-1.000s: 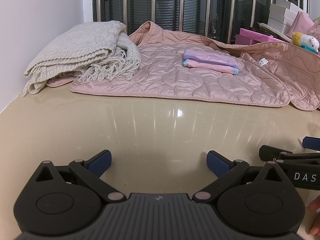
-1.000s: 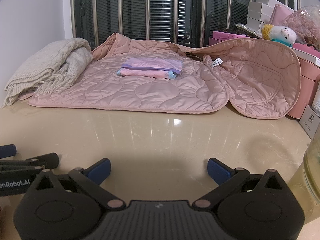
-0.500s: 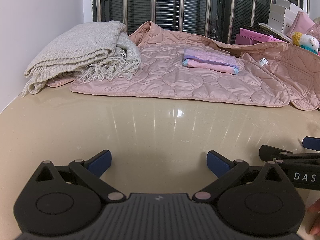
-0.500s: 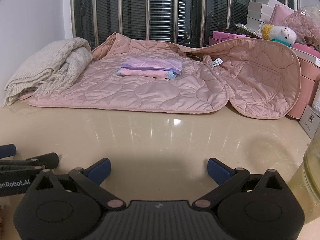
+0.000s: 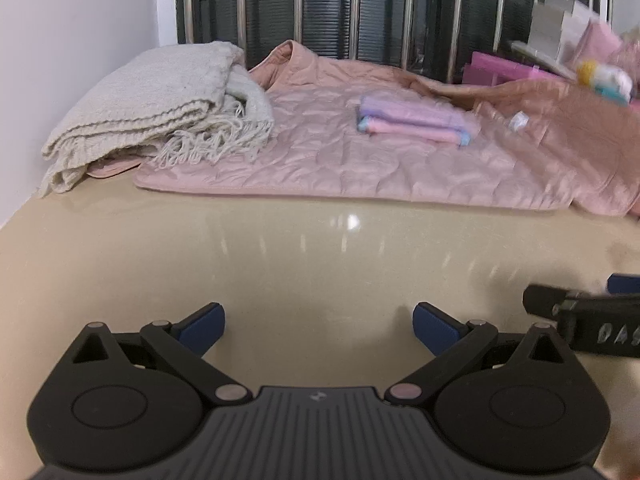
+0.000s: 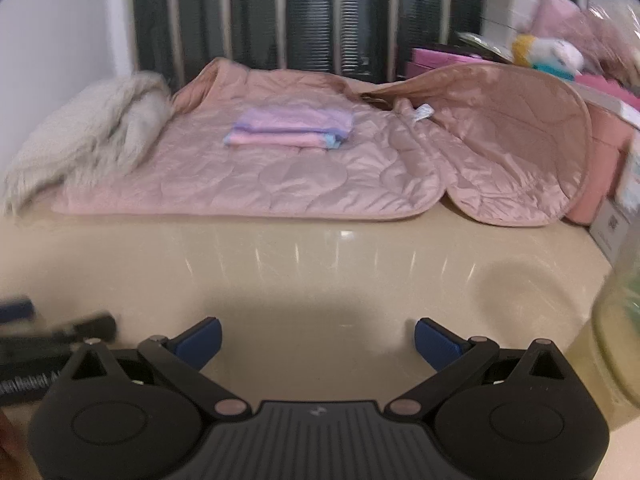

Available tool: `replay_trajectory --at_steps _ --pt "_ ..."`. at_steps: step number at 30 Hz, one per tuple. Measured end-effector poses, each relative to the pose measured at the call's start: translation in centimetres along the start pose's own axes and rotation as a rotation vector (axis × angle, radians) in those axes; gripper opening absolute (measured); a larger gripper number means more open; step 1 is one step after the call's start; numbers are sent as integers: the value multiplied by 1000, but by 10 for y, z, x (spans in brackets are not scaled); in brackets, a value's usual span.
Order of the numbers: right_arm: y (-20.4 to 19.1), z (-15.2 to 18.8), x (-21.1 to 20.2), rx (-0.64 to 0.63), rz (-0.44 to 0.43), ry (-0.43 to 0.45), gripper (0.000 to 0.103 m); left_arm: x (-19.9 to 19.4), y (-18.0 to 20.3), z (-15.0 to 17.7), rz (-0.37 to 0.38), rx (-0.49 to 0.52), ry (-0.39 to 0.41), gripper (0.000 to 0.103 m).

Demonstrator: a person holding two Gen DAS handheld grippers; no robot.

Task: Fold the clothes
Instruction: 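Grasp the folded pink garment with both grippers and lift it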

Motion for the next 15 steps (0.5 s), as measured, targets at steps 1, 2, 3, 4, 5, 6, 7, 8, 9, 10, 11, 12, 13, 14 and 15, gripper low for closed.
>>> replay_trajectory --at_steps 1,2,3,4,5,6,7,8,9,10,11,12,13,14,15 --pt "1 -11 -6 38 -38 23 103 -4 -2 -12 19 -27 30 102" --pt "2 -24 -10 63 -78 45 103 -7 -3 -27 35 -44 64 103" --pt "2 -39 -13 87 -115 68 103 -9 -4 -49 57 -62 116 103" --pt "3 -59 -14 107 -145 98 103 -9 -6 -68 75 -82 162 103" --pt "4 -78 -13 127 -169 124 103 -5 -6 -88 95 -103 199 103" --pt "7 -95 -7 148 -176 135 103 6 -4 -108 127 -125 197 103" --pt "11 -112 4 173 -182 132 103 20 -3 -127 161 -147 188 103" --pt "15 -128 17 202 -188 124 103 35 1 -140 179 -171 153 103" --pt "20 -141 33 247 -194 103 102 55 4 -151 188 -178 121 103" --pt "25 -154 50 290 -199 82 101 76 6 -163 196 -183 89 102" --pt "30 -164 70 330 -199 63 101 93 6 -172 196 -190 82 100" --pt "36 -173 91 366 -194 42 94 113 7 -179 206 -205 64 99" --pt "40 -178 112 398 -190 11 87 134 9 -186 218 -221 44 91" --pt "43 -182 132 422 -188 -27 84 153 10 -188 225 -241 4 83" --pt "45 -185 152 443 -181 -61 76 175 11 -186 234 -262 -48 78"
Point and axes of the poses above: each gripper's, at about its wrist camera, not at the fingertips, and x roughly the way its jaws point, y to its right, z to its underside, the point moved 9 cm from there along x, roughly the way its jaws point, and after that the axes turned 2 degrees about z, right-handed, at the moved point
